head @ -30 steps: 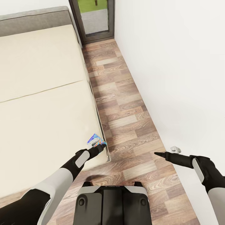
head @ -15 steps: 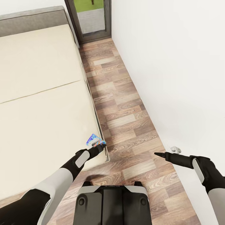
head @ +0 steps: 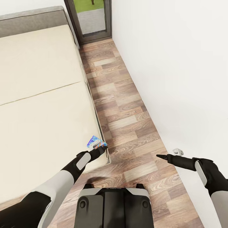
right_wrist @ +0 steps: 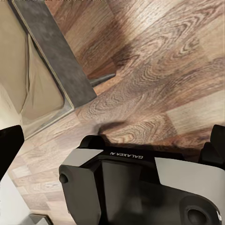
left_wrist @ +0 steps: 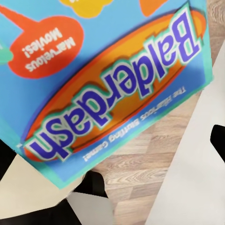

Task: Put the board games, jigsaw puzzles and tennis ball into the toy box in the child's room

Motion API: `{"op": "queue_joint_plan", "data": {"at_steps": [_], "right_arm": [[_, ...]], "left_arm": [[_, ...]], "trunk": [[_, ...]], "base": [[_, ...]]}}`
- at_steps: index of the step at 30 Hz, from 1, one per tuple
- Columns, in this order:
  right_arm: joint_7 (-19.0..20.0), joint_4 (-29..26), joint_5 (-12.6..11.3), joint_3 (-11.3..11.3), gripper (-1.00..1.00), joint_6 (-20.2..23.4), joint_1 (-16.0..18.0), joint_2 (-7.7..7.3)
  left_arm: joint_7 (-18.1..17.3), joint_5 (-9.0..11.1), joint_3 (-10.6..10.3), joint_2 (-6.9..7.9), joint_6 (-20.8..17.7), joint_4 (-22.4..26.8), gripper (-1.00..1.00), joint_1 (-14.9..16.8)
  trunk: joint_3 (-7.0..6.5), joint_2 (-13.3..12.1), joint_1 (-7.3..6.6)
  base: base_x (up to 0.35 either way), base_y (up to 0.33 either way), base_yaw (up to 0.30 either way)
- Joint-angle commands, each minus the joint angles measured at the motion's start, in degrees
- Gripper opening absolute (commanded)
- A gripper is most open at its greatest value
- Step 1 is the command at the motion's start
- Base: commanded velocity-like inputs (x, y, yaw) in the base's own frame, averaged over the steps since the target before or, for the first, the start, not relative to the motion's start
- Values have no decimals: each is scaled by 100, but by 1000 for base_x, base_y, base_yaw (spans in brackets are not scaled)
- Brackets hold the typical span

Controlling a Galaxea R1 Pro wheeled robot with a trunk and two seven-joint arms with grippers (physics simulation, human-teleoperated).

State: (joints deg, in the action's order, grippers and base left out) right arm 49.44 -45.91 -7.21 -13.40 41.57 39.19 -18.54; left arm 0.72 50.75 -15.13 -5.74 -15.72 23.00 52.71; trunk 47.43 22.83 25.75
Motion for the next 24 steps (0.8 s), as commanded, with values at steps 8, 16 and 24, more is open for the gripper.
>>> {"op": "queue_joint_plan", "data": {"at_steps": [8,16,24], "right_arm": [[4,-4,-26,-5,100,36,1,-1],[4,-6,-28,-8,100,36,1,-1],[4,-6,-33,-12,100,35,1,-1]], "left_arm": [[7,31,-25,3,-6,3,100,2],[7,31,-22,3,-8,3,100,2],[7,31,-18,3,-3,3,100,2]], "trunk": [[6,9,3],[6,9,3],[6,9,3]], "base": [[0,0,-117],[0,0,-37],[0,0,-12]]}}
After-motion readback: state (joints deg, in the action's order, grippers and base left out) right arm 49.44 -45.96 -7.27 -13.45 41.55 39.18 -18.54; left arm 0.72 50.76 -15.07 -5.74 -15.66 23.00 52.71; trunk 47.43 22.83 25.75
